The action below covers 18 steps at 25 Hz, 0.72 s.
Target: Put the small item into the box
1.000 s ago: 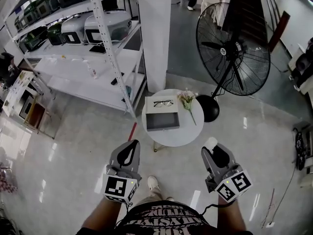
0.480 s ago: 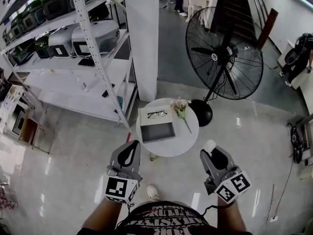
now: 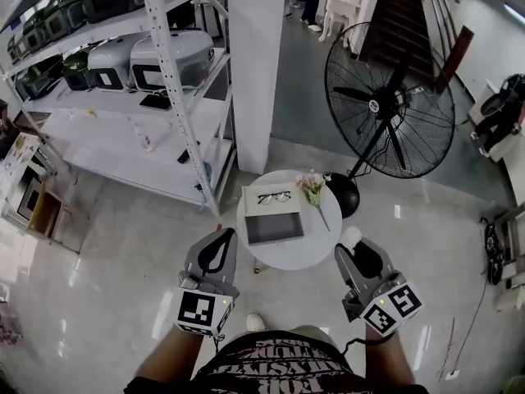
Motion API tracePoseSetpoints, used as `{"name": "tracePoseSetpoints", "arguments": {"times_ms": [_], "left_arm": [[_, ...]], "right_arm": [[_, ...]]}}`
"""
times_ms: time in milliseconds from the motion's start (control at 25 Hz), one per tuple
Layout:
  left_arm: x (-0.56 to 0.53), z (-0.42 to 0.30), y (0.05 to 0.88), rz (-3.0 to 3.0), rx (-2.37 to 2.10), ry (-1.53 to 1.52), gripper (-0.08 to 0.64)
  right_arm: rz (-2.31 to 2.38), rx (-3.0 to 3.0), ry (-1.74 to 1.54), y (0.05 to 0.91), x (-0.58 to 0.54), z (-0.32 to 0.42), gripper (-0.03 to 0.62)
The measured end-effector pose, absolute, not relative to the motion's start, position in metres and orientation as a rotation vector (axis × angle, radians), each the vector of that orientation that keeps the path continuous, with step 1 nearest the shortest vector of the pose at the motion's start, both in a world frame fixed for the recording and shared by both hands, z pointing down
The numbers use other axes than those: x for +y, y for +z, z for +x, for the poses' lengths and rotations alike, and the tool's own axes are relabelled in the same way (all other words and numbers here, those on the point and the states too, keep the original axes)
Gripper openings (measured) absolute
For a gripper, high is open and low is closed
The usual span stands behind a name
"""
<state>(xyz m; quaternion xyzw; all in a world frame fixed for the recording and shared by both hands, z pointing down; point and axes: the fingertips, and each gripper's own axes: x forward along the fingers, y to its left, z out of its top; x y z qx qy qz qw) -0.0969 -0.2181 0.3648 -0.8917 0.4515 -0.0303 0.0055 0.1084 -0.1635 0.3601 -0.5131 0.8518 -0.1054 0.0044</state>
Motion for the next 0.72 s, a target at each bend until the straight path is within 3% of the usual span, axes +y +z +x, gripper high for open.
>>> {"name": "tracePoseSetpoints", "arguments": {"times_ms": [720], "left_arm": [[-0.246,-0.11,0.374,-2.735,1.531,-0.125,0.0]], "right_arm": [[-1.561,2.76,-0.282,0.375,-0.214,0.099,0.155]]}}
